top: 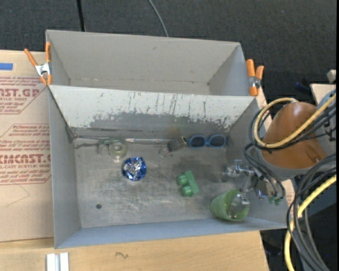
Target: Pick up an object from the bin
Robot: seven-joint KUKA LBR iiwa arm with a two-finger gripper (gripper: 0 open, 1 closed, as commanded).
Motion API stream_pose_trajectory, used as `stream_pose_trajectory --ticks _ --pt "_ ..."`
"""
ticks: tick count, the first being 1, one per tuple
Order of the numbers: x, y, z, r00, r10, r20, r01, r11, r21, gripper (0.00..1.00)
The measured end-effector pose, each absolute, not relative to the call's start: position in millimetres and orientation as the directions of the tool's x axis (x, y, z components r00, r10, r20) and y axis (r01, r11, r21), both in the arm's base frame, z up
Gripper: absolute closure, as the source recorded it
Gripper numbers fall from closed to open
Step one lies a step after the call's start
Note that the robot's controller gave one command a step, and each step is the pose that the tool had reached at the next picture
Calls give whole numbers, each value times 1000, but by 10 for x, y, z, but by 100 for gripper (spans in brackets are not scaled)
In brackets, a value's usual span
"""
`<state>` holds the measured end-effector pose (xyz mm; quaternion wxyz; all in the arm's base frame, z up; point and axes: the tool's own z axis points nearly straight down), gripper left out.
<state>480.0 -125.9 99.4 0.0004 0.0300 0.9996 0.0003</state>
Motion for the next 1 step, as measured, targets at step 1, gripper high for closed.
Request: stream_pose_trajectory --ticks 1 --pt "4855 -1397 745 -997 78 -15 78 997 3 0"
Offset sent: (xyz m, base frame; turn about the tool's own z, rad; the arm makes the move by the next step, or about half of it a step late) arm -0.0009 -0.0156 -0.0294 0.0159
